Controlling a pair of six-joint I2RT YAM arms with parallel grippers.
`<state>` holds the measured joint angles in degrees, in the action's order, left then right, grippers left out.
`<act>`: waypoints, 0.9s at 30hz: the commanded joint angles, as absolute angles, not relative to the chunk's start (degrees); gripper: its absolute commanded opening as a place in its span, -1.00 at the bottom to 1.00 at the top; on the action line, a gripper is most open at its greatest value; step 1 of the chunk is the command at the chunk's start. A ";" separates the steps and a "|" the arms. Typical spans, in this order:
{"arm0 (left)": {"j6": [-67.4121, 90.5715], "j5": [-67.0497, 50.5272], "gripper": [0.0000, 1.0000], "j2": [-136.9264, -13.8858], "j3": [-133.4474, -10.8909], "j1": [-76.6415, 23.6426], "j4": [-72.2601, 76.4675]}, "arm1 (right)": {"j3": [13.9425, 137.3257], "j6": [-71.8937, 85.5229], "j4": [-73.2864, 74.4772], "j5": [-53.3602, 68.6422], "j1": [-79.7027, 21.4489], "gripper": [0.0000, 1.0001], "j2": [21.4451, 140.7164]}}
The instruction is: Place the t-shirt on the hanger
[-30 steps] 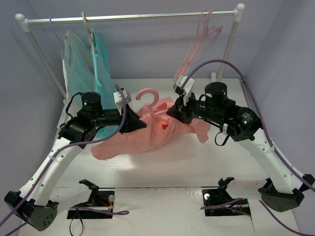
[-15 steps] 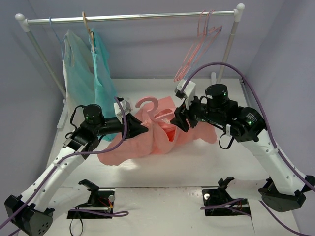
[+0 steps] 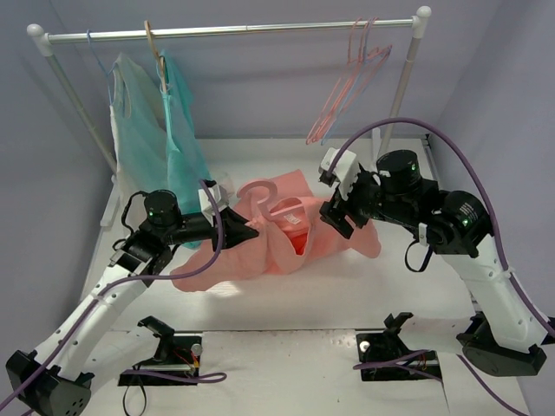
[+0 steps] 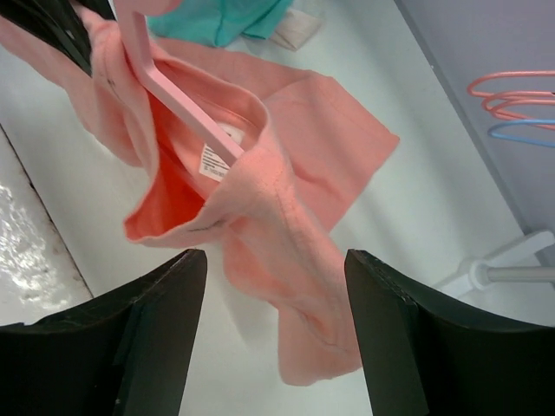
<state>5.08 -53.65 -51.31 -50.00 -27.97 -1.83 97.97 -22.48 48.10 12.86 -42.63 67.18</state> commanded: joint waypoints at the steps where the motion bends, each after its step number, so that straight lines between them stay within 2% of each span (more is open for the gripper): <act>1: 1.15 -56.77 -1.00 -50.62 -55.89 -28.04 0.36 | 97.56 -28.29 48.69 9.67 -41.57 0.33 68.47; 12: -6.24 -58.97 -1.00 -50.36 -61.17 -28.04 -10.81 | 95.01 -33.23 48.07 15.11 -36.56 0.32 71.37; 18: -8.43 -60.73 -1.00 -51.50 -63.37 -28.04 -13.53 | 94.05 -31.99 49.57 21.53 -36.56 0.20 72.51; 24: -11.60 -61.53 -1.00 -52.91 -66.44 -28.04 -17.48 | 92.55 -31.20 48.96 25.92 -36.56 -0.09 72.33; 26: -13.09 -61.17 -1.00 -53.43 -67.93 -28.04 -20.03 | 92.03 -31.03 48.87 26.80 -36.56 -0.28 71.98; 27: -13.44 -61.17 -1.00 -53.52 -68.20 -28.04 -20.56 | 91.93 -30.94 48.87 27.42 -36.56 -0.46 71.81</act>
